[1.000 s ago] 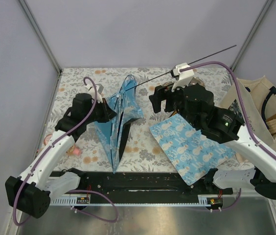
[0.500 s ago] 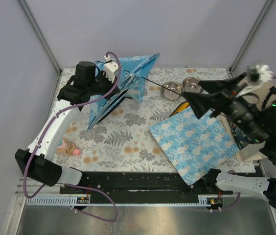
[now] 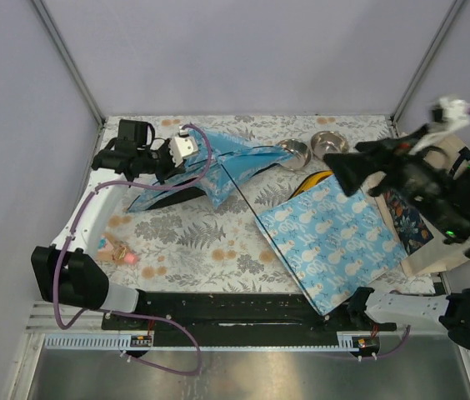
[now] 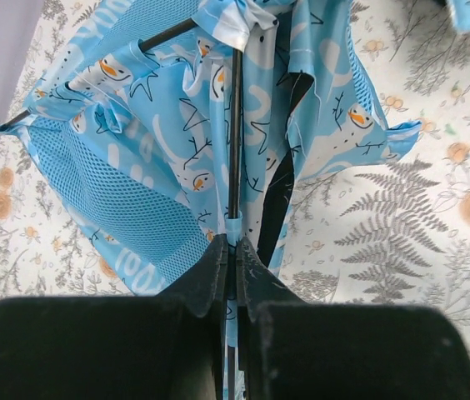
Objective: Set up the pet tent
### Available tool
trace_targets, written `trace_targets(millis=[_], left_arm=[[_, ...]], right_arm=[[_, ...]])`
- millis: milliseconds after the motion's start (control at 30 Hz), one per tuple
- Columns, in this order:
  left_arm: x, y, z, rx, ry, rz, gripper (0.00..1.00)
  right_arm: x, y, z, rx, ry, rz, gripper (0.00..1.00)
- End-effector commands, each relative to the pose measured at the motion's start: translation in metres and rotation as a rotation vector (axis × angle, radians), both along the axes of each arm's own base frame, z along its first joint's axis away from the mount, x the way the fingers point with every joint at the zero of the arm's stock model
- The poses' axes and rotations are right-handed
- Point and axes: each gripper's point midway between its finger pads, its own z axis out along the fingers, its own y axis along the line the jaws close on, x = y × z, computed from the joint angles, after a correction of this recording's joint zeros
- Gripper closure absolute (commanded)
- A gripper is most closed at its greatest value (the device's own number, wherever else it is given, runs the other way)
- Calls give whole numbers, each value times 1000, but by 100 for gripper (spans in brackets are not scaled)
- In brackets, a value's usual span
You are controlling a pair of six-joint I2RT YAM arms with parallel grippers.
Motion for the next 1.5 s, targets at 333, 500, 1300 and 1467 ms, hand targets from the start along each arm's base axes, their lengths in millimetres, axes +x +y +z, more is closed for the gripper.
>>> trace_targets(millis=[333,500,1300,1467], left_arm=[[38,8,29,-14,-371,8,40],[44,10,48,-46,-460,48,20],[-3,7,117,-636,-225,433,6],[-15,35,112,-685,-66,727,1]], right_arm=[[-20,144,-208,-399,618,497,5],[-28,151,-247,-463,754,535,10],[-18,195,-401,-485,710,596,13],[-42,202,-438,-460,732,607,13]])
